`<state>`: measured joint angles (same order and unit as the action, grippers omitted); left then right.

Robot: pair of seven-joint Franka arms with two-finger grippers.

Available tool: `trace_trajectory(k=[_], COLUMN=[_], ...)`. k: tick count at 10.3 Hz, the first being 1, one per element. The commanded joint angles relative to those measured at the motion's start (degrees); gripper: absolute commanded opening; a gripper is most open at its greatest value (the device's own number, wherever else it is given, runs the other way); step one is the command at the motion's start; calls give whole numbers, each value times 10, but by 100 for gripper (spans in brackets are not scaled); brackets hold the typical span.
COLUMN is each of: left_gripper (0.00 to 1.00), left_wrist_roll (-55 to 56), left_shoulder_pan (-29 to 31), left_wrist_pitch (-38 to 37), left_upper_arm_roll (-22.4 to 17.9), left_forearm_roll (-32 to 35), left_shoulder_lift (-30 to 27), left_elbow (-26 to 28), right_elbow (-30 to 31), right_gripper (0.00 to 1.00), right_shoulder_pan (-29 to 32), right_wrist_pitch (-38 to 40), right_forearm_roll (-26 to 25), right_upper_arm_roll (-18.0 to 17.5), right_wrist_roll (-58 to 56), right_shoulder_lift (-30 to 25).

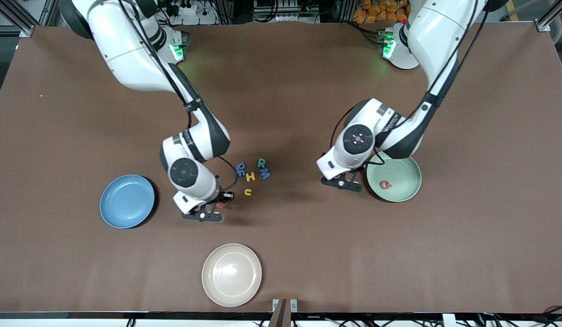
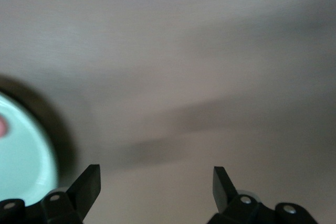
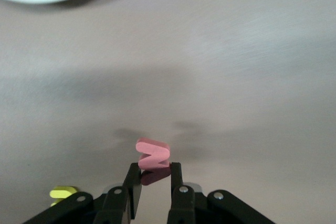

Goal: Sort upper and lower case letters into plates
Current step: 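Place the W on the blue plate while the left gripper returns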

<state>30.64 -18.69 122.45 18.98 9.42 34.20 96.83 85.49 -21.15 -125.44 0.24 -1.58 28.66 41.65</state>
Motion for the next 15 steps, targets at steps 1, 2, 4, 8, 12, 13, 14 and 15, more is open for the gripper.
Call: trace_trajectory(k=[1,2,4,8,12,13,14,15], left_gripper=[95,95,95,94,93,91,88,79], left_wrist_roll=[154,236,365,613,629,629,624,620], left_shoulder_pan=[-72,-98,-125,-150,-204,-208,-206,-207], left_wrist_pitch=[8,10,30,65,161,169,170,171], left_upper_arm_roll=[-8,-12,-13,-13,-65,-70,-70,-70], left_forearm_roll=[-9,-7,-5,-7,-10,-10,-10,-10], left_shoulder_lift=[46,60,74,114,160,170,179,185], left_elbow=[-63,-80,-95,-159,-185,-197,-209,-215], right_elbow=[33,48,60,70,72,76,77,77], right_gripper=[0,0,0,0,100,100,100,100], right_shoulder_pan=[48,80,148,241,255,255,255,258], right_wrist_pitch=[34,41,69,73,78,83,96,93], right_forearm_roll=[-6,-6,-6,-6,-6,-5,-1,0], right_upper_arm_roll=[-7,-7,-7,-7,-7,-7,-7,-7], right_wrist_roll=[-52,-94,-189,-315,-312,-311,-310,-309], right_shoulder_lift=[-54,-71,-88,-81,-67,-68,-68,-68])
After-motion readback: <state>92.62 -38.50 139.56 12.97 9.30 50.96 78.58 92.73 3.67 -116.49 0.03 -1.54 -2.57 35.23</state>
